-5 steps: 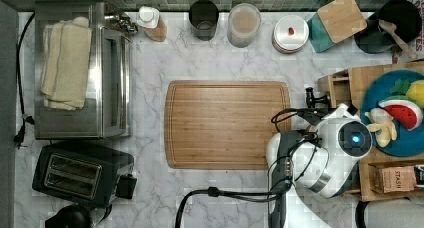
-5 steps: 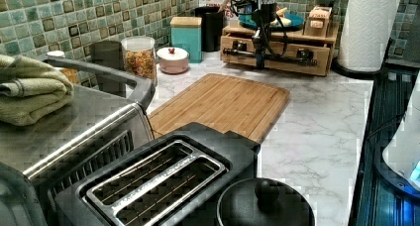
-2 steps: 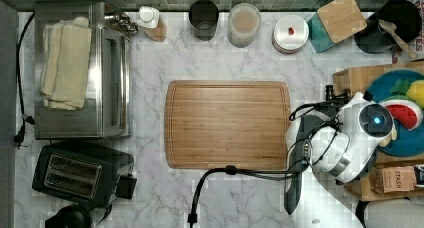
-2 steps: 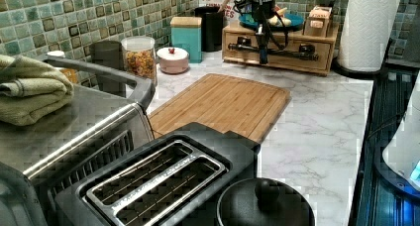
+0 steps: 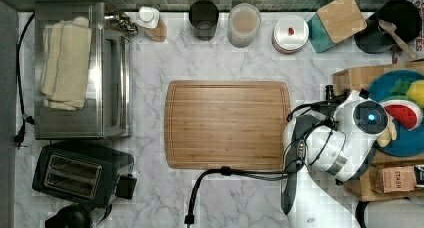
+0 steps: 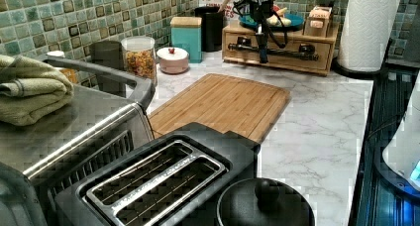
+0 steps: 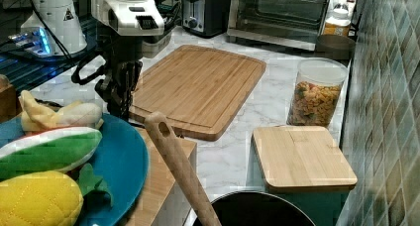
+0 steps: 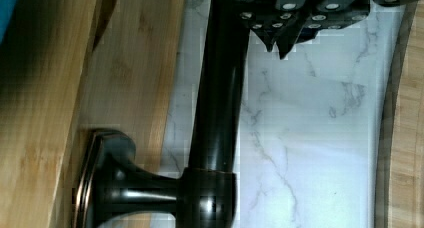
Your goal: Close the drawer.
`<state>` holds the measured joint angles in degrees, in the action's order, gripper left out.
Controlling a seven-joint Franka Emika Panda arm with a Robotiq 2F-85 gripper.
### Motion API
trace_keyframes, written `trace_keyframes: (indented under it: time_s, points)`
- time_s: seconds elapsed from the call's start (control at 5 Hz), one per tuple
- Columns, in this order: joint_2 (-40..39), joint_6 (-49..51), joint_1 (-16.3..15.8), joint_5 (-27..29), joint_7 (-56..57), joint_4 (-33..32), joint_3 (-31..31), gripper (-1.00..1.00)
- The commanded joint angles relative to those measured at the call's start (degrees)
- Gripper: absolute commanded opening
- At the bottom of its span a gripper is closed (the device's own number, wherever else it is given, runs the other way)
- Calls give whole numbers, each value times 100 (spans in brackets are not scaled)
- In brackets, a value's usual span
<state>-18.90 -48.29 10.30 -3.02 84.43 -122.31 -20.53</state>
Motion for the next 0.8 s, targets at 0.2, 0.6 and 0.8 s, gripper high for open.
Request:
trace_keyframes:
  time_s: [0.2, 0.6, 0.8]
  points:
    - [368, -334, 445, -262, -64, 1414, -761, -100]
    - [367, -335, 442, -261, -61, 1414, -764, -100]
    - [366, -336, 435, -257, -58, 1414, -773, -100]
